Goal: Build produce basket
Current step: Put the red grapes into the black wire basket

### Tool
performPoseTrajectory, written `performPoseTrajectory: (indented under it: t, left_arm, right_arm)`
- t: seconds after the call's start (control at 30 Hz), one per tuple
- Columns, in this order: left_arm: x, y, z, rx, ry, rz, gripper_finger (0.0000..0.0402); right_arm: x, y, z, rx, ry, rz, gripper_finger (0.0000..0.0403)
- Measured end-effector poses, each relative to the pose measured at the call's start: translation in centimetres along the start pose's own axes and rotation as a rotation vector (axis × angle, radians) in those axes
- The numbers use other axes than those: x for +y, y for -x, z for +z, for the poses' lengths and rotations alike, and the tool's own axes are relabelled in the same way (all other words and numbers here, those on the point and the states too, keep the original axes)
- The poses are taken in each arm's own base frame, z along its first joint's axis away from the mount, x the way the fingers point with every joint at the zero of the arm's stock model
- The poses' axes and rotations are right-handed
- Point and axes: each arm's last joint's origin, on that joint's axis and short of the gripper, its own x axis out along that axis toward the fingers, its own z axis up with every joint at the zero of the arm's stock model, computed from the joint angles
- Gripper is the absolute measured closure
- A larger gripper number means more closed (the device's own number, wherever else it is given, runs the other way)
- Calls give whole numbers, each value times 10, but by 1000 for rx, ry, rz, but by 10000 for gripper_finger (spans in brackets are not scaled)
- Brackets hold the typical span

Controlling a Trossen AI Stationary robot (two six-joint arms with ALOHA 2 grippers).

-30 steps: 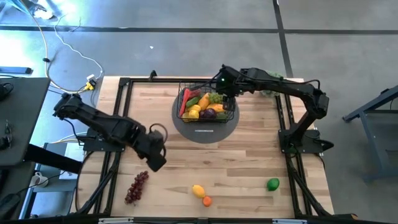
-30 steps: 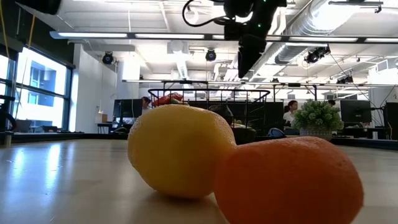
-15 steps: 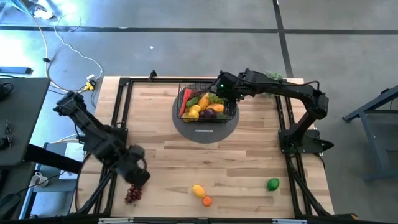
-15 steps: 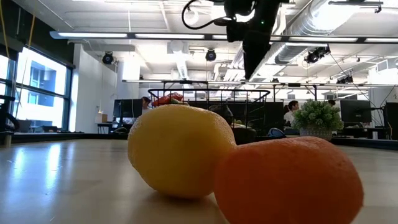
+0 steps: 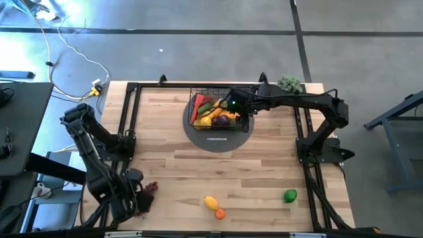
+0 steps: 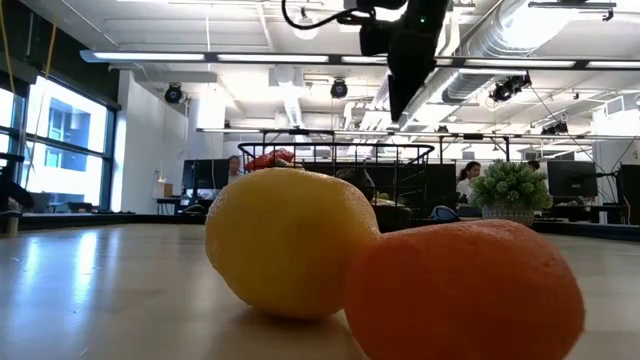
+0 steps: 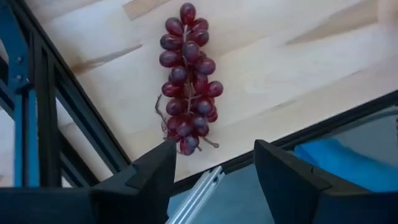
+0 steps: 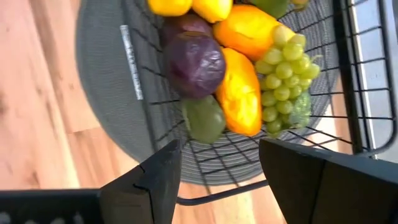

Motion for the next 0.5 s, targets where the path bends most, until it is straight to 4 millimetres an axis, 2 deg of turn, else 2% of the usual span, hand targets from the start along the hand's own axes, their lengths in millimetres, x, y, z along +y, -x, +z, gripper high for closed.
performPoseTrajectory:
  t: [0.3, 0.5]
  left_arm:
    - [-10, -30, -15, -41, 48, 72, 198]
    - [-17, -52, -20, -80, 67, 138, 198]
  right_arm:
    - [31, 5, 0, -7, 78, 32, 206]
    - [42, 7, 0, -12, 82, 44, 206]
